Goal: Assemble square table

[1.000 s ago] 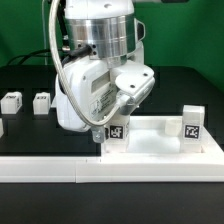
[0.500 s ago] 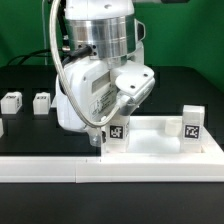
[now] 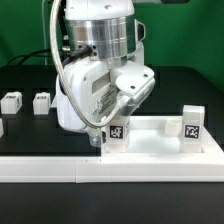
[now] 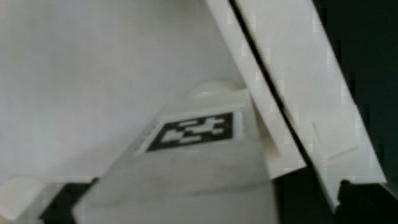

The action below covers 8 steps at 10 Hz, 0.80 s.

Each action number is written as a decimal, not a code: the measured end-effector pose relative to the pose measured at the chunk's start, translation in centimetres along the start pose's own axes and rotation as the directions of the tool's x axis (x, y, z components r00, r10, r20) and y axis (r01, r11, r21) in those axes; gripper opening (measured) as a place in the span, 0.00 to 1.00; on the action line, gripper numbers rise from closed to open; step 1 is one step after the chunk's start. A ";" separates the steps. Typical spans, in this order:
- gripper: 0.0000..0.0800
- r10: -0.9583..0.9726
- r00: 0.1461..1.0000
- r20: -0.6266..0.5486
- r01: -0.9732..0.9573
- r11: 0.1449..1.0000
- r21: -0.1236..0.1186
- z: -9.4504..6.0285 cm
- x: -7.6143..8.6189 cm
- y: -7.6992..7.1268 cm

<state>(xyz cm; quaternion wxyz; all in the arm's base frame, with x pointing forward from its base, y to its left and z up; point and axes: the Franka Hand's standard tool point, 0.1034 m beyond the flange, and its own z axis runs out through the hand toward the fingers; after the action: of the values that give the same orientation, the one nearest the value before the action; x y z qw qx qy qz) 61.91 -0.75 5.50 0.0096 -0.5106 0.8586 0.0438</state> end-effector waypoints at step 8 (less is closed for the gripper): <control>0.81 -0.543 0.839 0.022 0.539 0.837 0.093 -5.6 -3.9 1.9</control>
Offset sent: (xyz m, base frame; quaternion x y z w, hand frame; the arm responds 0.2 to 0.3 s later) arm -0.0241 0.0250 0.0478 0.0615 -0.0327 -0.1815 0.9809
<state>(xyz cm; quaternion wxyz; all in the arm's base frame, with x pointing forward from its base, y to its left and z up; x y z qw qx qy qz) 62.29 3.09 11.40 0.0633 -0.7304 0.6799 0.0158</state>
